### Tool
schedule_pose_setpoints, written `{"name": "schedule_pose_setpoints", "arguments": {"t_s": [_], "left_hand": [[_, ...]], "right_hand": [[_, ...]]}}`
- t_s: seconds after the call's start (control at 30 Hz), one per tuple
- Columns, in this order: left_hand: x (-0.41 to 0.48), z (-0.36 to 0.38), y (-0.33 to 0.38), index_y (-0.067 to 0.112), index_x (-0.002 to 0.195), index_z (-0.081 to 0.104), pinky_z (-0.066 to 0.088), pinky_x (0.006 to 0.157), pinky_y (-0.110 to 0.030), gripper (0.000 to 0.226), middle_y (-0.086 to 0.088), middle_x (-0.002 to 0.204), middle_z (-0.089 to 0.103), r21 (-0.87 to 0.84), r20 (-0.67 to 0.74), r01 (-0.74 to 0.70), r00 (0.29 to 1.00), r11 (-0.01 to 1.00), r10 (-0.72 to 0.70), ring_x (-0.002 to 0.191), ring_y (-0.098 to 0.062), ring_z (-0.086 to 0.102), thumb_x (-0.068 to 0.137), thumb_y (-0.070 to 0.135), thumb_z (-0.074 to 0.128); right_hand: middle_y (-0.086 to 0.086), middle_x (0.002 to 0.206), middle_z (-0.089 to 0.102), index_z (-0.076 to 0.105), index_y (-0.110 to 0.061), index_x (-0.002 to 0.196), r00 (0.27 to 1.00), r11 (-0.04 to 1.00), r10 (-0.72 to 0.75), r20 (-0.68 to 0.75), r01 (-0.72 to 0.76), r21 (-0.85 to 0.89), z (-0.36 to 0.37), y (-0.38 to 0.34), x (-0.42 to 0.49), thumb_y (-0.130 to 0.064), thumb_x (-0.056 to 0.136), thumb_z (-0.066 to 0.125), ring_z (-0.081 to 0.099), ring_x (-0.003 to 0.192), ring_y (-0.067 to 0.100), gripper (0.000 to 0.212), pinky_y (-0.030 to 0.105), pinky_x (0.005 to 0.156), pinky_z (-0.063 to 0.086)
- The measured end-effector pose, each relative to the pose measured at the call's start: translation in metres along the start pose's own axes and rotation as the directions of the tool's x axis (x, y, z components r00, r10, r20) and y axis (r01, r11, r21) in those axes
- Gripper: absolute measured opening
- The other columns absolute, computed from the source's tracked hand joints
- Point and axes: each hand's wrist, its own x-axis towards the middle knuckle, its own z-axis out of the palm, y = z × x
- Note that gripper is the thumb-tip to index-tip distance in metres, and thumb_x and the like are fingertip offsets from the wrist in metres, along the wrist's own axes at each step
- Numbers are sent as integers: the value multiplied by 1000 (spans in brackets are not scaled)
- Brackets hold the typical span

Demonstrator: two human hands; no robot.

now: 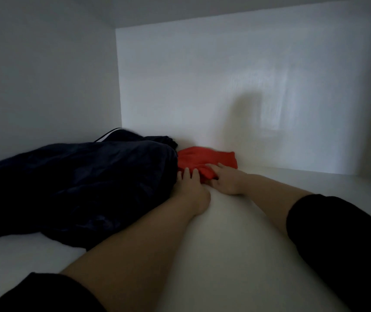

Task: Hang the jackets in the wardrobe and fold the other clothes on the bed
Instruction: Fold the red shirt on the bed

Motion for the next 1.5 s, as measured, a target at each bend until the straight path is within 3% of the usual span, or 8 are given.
{"name": "schedule_pose_setpoints", "arguments": {"t_s": [0.23, 0.4, 0.57, 0.67, 0.77, 1.03, 1.27, 1.5], "left_hand": [[0, 0, -1, 9, 152, 7, 8, 119, -38, 66, -13, 160, 3, 0, 5, 1, 1000, 1000, -1, 147, -30, 2, 98, 29, 39], [-15, -12, 5, 13, 152, 10, 17, 117, -44, 65, -8, 159, 9, 122, -45, -142, 988, 982, 148, 147, -27, 5, 96, 25, 43], [-55, -37, 20, 12, 152, 10, 18, 117, -44, 69, -9, 158, 15, 73, -156, -321, 931, 944, 329, 146, -27, 11, 95, 24, 48], [-96, -46, 25, 15, 152, 7, 19, 116, -48, 70, -10, 158, 11, 158, -249, -393, 872, 906, 422, 145, -29, 10, 94, 26, 46], [-146, -49, 29, 19, 152, 2, 12, 116, -49, 72, -7, 160, 1, 245, -296, -494, 781, 834, 550, 147, -28, 1, 95, 31, 43], [-307, -38, 64, 19, 153, 4, 7, 117, -47, 73, -4, 161, -2, 77, -410, -795, 525, 602, 746, 147, -24, -4, 93, 34, 43], [-481, -18, 128, 18, 153, 3, 3, 116, -48, 78, -5, 161, -5, -21, -365, -952, 291, 305, 884, 147, -24, -7, 91, 35, 47], [-693, -33, 200, 16, 152, -2, 5, 116, -49, 76, -7, 160, -9, -62, -403, -997, -9, -38, 915, 147, -26, -10, 94, 36, 42]], "right_hand": [[15, 158, 13, 7, -15, 153, 999, 1000, 17, -32, -16, 20, 0, -1, -24, -46, 99, 38, 14, 146, 27, 70, 33, 118, 13], [13, 137, 50, 41, -10, 137, 991, 1000, 22, -130, -21, 5, -13, -9, -77, -29, 95, 50, 49, 121, 28, 47, 35, 101, 38], [12, 147, 36, 32, -10, 144, 973, 978, 86, -213, -123, -168, -33, -26, -154, -33, 95, 49, 39, 130, 29, 56, 41, 107, 33], [11, 151, 28, 27, -11, 145, 930, 925, 184, -317, -273, -264, -44, -43, -210, -33, 95, 46, 34, 134, 30, 59, 45, 111, 27], [10, 146, 32, 31, -12, 141, 839, 865, 302, -452, -441, -241, -46, -67, -275, -31, 94, 44, 34, 133, 29, 52, 44, 108, 27], [11, 154, 24, 32, -10, 142, 515, 598, 502, -695, -787, -151, -20, -136, -486, -31, 91, 46, 21, 141, 27, 57, 47, 113, 18], [13, 156, 20, 30, -8, 144, 327, 262, 644, -691, -944, -202, 2, -217, -711, -29, 91, 46, 16, 144, 29, 59, 48, 117, 13], [11, 158, 15, 25, -10, 145, 43, -26, 697, -716, -996, -85, 15, -298, -921, -32, 94, 45, 12, 145, 27, 60, 47, 118, 10]]}}
